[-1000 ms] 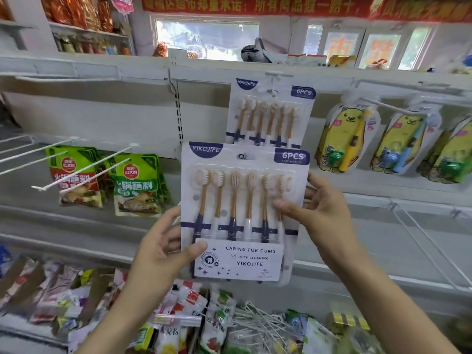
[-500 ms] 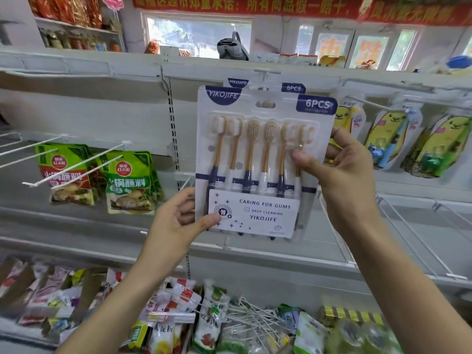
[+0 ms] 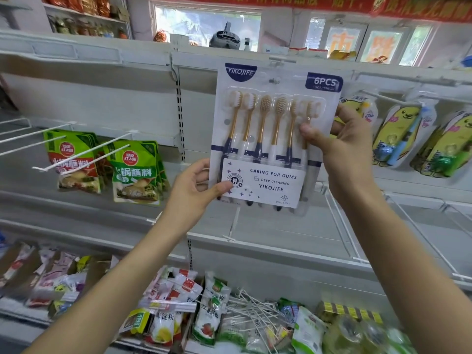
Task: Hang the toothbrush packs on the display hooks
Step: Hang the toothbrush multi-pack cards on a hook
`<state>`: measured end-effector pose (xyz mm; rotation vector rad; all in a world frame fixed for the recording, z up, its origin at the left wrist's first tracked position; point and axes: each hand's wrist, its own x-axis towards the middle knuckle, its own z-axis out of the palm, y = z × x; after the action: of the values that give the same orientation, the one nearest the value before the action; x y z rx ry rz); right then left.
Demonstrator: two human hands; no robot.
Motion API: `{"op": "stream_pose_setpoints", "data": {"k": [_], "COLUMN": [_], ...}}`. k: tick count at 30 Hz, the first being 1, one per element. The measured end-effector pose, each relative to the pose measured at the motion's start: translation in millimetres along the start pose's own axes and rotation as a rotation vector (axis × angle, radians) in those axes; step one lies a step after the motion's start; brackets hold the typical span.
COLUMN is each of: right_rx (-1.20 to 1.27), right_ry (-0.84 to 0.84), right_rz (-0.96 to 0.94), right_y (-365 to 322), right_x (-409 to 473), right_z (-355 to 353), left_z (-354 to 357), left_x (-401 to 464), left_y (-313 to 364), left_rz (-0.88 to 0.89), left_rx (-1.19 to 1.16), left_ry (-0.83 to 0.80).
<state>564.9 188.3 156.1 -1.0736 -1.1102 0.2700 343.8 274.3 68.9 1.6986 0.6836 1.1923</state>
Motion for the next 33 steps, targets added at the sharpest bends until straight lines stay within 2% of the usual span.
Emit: {"op": "stream_pose_setpoints", "data": {"k": [9,20,25,27,30,33], "right_rx": [-0.115,-0.191,-0.39,-0.467,-0.507,-0.648], "right_ry": [0.005,-0.032,-0.071,-0.086,-0.088,-0.021], "right_rz": [0.049,0.095,0.06,0.054,0.105,0.118], "right_y": [38.2,79.1,90.2,91.0,94.6,101.7], "right_x": [48.5,101.1,104.8,101.2,89.3,67.2], "right_z": [2.4,4.7,-1.2,-4.7,-13.3,-27.0], "left_z": [14.5,28.6,29.5,26.5,20.2,11.6], "left_x": [53.7,112.5,118.5,117.0,104.4,85.4], "left_y": [-31.7,-47.7,-56.1,-60.5,-69.7,-75.9], "left_rz": [0.003,-0.054,-0.079,-0.093,-0.063,-0.022], "left_rx": [0.164,0.311,0.315,0.452,0.788,0.878], "left_ry": [-0.056,-0.031,0.0,0.024,0.002,-0.033]}}
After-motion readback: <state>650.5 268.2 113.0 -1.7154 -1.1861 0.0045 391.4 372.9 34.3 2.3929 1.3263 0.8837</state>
